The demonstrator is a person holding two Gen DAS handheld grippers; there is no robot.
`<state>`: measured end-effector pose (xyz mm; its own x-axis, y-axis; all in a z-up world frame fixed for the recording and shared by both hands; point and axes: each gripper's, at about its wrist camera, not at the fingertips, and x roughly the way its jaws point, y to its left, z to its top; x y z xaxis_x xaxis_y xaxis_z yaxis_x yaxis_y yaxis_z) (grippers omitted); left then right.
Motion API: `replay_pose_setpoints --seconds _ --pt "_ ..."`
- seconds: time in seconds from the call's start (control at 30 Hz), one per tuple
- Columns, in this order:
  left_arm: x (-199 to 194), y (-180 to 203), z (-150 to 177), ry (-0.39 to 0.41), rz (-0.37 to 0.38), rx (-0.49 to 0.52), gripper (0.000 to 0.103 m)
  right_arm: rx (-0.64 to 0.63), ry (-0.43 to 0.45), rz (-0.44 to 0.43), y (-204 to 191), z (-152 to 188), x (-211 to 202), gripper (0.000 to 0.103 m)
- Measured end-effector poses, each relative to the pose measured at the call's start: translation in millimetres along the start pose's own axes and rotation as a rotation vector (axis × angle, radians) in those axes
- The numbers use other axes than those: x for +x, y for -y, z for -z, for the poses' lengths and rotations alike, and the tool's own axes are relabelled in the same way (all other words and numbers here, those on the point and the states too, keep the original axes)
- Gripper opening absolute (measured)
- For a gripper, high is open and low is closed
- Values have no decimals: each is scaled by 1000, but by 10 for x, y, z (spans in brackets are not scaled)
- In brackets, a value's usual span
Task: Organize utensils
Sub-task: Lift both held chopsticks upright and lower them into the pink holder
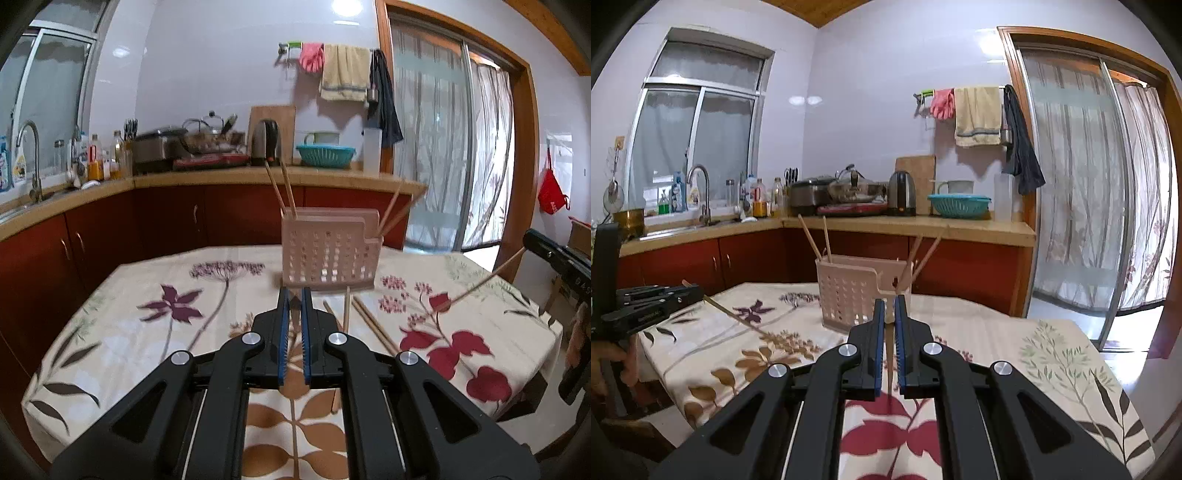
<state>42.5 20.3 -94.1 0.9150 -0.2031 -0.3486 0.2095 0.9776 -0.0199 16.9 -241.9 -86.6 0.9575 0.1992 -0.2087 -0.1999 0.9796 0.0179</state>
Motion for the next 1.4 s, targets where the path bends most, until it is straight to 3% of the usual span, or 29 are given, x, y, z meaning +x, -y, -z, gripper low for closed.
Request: replay_pose_setpoints --seconds 0.4,1.0,1.4 --pt "170 -61 -451 -16 3 29 7 27 22 -25 85 -291 347 6" --pt "470 -93 -638 -19 15 35 7 31 -1 -14 157 -411 697 6" --pt "482 -81 -951 15 86 9 7 7 11 -37 60 -623 687 6"
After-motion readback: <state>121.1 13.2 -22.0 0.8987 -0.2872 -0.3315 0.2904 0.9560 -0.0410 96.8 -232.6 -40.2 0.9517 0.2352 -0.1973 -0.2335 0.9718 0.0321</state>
